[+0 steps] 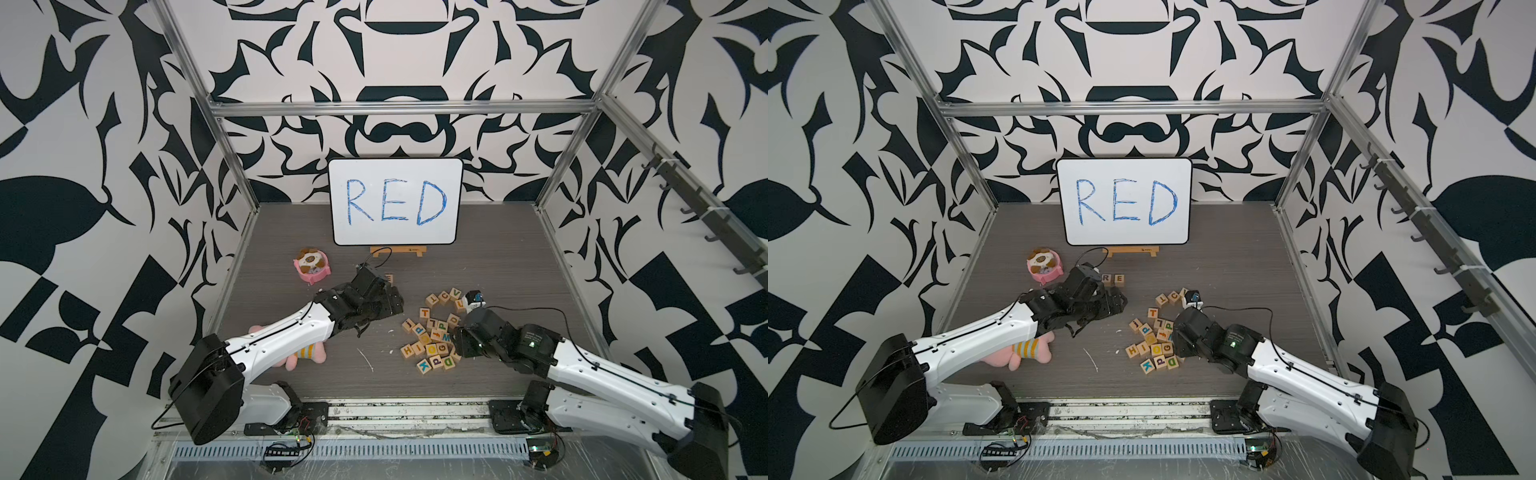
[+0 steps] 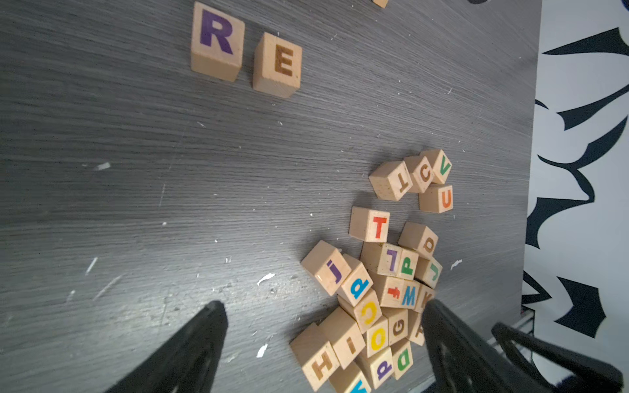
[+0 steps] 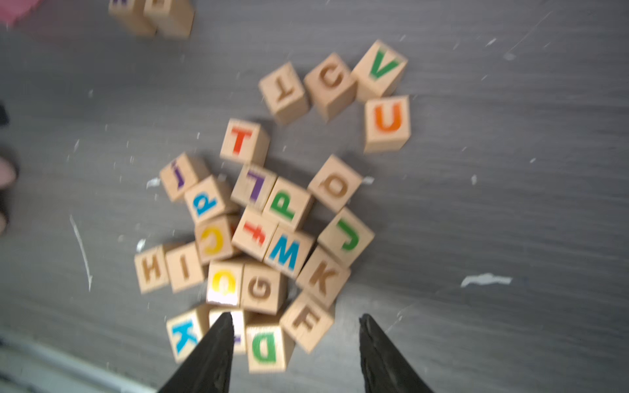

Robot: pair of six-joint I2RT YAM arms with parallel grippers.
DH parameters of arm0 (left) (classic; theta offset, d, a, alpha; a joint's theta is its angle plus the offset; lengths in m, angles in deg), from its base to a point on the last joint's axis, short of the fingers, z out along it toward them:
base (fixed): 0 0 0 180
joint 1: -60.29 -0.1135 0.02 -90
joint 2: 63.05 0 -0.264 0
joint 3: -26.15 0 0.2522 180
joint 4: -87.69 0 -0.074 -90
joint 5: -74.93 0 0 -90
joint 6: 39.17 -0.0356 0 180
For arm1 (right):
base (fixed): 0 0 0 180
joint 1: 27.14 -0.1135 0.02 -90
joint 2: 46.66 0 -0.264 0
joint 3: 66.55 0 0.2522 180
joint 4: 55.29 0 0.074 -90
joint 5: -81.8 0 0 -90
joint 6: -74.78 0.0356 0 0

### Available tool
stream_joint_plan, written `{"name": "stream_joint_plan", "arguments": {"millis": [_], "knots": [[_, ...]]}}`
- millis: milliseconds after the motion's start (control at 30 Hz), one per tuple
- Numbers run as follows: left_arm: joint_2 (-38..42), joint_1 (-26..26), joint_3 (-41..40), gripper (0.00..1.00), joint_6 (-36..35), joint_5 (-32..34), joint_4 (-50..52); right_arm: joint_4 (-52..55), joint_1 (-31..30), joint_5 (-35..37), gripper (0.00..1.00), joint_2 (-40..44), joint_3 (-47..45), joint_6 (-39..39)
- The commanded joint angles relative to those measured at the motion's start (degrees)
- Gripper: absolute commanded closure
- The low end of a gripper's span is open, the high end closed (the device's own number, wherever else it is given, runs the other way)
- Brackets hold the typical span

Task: Assemble the uppercase word "red" with letter blocks
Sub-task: Move the letter block to the center of the board.

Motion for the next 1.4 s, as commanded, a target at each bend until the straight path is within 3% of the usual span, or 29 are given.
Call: {"name": "stream_joint_plan", "arguments": {"millis": [0,167,433,1100,1367], "knots": [[1.1,0.0,-0.6,0.06,1.1,2.7,-0.6,4.1,-4.1,-0.6,0.42,0.1,2.4,3.3],[1.8,0.0,-0.8,0.06,2.2,3.2,0.0,1.6,-9.8,-0.9,0.43,-2.1,0.4,6.3],[2.3,0.0,-1.0,0.06,2.9,3.4,0.9,-2.4,-13.3,-0.7,0.48,-7.2,-1.9,8.8],[2.3,0.0,-1.7,0.06,3.8,4.4,1.0,-5.1,-13.9,3.5,0.5,-13.4,-5.1,12.6],[4.9,0.0,-2.3,0.06,3.9,5.0,1.1,0.0,-13.9,6.7,0.53,-13.3,-5.3,15.3]]}}
